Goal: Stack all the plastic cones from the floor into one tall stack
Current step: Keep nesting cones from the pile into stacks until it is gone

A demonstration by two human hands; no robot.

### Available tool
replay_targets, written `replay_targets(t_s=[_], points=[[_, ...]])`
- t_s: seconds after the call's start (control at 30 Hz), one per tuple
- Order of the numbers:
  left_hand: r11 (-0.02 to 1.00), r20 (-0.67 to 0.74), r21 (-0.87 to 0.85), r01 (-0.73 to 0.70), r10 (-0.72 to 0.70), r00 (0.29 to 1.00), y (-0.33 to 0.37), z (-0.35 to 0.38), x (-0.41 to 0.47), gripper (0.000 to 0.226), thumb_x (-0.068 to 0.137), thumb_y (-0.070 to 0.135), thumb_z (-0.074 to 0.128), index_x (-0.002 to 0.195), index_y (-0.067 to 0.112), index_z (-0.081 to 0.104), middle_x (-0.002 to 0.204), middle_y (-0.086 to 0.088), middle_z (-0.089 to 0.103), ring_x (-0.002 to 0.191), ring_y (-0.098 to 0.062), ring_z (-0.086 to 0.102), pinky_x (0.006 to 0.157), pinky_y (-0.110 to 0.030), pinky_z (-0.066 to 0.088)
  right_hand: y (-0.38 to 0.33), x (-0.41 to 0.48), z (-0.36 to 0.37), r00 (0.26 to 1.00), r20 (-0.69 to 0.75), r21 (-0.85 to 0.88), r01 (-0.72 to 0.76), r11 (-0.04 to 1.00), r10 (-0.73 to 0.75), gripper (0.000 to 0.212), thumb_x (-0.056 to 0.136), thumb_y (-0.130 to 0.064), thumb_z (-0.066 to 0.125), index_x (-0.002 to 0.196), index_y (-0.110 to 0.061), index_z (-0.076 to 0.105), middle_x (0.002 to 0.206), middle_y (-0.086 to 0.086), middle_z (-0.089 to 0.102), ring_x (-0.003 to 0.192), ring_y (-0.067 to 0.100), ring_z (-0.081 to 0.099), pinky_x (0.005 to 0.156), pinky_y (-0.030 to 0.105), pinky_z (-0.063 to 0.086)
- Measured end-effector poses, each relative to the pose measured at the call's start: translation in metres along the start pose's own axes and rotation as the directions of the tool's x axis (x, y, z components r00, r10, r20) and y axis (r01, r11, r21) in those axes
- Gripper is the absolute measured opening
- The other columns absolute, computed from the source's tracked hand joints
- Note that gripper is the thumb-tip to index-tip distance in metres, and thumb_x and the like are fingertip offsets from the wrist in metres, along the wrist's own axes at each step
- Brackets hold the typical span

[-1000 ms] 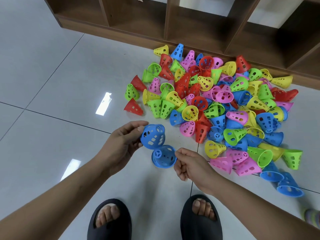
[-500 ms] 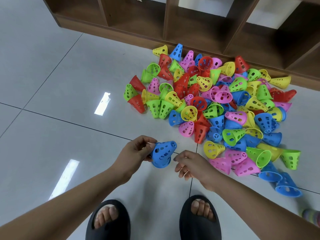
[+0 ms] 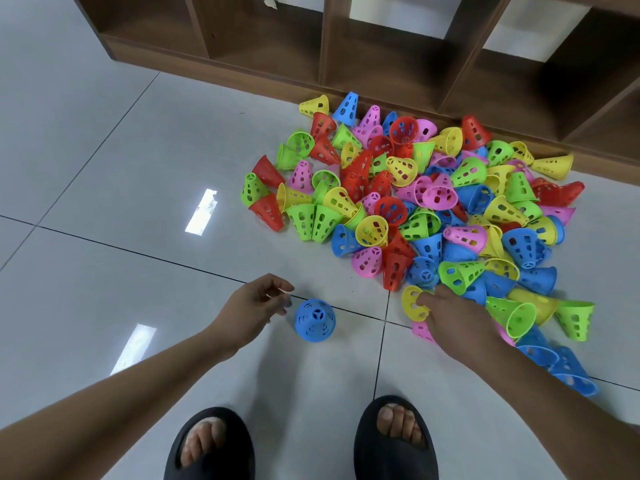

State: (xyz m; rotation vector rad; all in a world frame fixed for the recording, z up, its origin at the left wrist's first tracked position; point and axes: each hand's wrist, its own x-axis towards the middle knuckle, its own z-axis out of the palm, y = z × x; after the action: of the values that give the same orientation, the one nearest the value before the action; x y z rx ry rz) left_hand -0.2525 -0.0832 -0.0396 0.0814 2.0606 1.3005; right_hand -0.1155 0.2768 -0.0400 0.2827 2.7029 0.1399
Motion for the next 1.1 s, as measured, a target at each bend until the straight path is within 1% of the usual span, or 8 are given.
replay_targets(t_s=[0.2,0.3,0.47,0.57,0.67,0.87,0.97,1.1], points=[[0.998,-0.098,0.048,-0.042,0.047,0.994,0.019,-0.026,0.038,0.015,0.099,0.016,0.066,0.106,0.028,0.073,0.095,0.002,0.078,0.09,-0.016,0.077,0.074,-0.036,0.052,0.002,-0.003,-0.003,0.999,-0.034,-0.06,0.036,0.998,-0.038,0.041,0.09,-0.007,0.062,0.126,-0.029,0.06,0.114,-0.004,0.059,0.079,0.027,0.072,0.053,0.033,0.036],[0.996,-0.147,0.075,-0.052,0.062,0.987,0.032,-0.04,0.057,0.014,0.098,0.018,0.067,0.105,0.029,0.073,0.094,0.003,0.077,0.093,-0.019,0.076,0.073,-0.037,0.054,0.002,-0.005,-0.013,0.997,-0.048,-0.018,0.058,0.998,-0.059,0.037,0.088,-0.003,0.06,0.114,-0.028,0.062,0.103,-0.005,0.059,0.078,0.025,0.069,0.054,0.034,0.041],[0.985,-0.25,0.142,-0.093,0.127,0.96,0.052,-0.063,0.085,0.012,0.096,0.026,0.071,0.107,0.03,0.073,0.106,0.009,0.074,0.099,-0.02,0.072,0.085,-0.042,0.057,-0.007,-0.013,-0.048,0.976,-0.147,0.226,0.192,0.955,-0.161,0.01,0.101,-0.028,0.059,0.11,-0.03,0.061,0.101,-0.008,0.063,0.09,0.022,0.066,0.068,0.038,0.052],[0.951,-0.287,0.286,-0.114,0.199,0.937,0.056,-0.074,0.098,0.021,0.096,0.024,0.073,0.117,0.027,0.072,0.124,0.004,0.064,0.101,-0.012,0.068,0.089,-0.034,0.054,-0.023,-0.016,-0.072,0.937,-0.27,0.357,0.311,0.881,-0.221,0.008,0.1,-0.036,0.064,0.103,-0.031,0.059,0.091,-0.014,0.063,0.083,0.019,0.066,0.067,0.039,0.053],[0.865,-0.223,0.488,-0.115,0.251,0.942,0.055,-0.085,0.112,0.033,0.094,0.025,0.076,0.127,0.025,0.07,0.136,-0.002,0.058,0.116,-0.02,0.064,0.096,-0.034,0.05,-0.043,-0.015,-0.095,0.925,-0.304,0.495,0.357,0.792,-0.227,0.013,0.101,-0.042,0.064,0.099,-0.031,0.058,0.074,-0.016,0.054,0.071,0.009,0.058,0.062,0.034,0.049],[0.727,-0.072,0.665,-0.172,0.292,0.954,0.051,-0.091,0.135,0.047,0.094,0.022,0.076,0.14,0.024,0.065,0.148,-0.006,0.055,0.135,-0.028,0.055,0.111,-0.039,0.044,-0.083,-0.006,-0.119,0.956,-0.201,0.904,0.265,0.335,-0.215,0.007,0.102,-0.03,0.068,0.095,-0.029,0.067,0.072,0.003,0.064,0.064,0.022,0.057,0.061,0.036,0.048],[0.717,-0.052,0.67,-0.195,0.307,0.95,0.043,-0.088,0.14,0.045,0.095,0.021,0.075,0.139,0.022,0.065,0.148,-0.005,0.057,0.135,-0.029,0.055,0.11,-0.04,0.044,-0.093,-0.001,-0.112,0.966,-0.117,0.988,0.137,0.074,-0.232,0.01,0.104,-0.02,0.066,0.094,-0.016,0.066,0.07,0.006,0.062,0.061,0.018,0.054,0.056,0.025,0.044],[0.721,-0.048,0.668,-0.185,0.289,0.956,0.027,-0.084,0.14,0.043,0.095,0.023,0.075,0.136,0.024,0.067,0.144,-0.004,0.06,0.133,-0.031,0.056,0.109,-0.042,0.046,-0.105,0.003,-0.087,0.955,0.056,0.994,-0.08,-0.072,-0.293,0.019,0.107,-0.019,0.061,0.093,-0.006,0.062,0.069,0.01,0.058,0.058,0.022,0.049,0.053,0.03,0.038]])
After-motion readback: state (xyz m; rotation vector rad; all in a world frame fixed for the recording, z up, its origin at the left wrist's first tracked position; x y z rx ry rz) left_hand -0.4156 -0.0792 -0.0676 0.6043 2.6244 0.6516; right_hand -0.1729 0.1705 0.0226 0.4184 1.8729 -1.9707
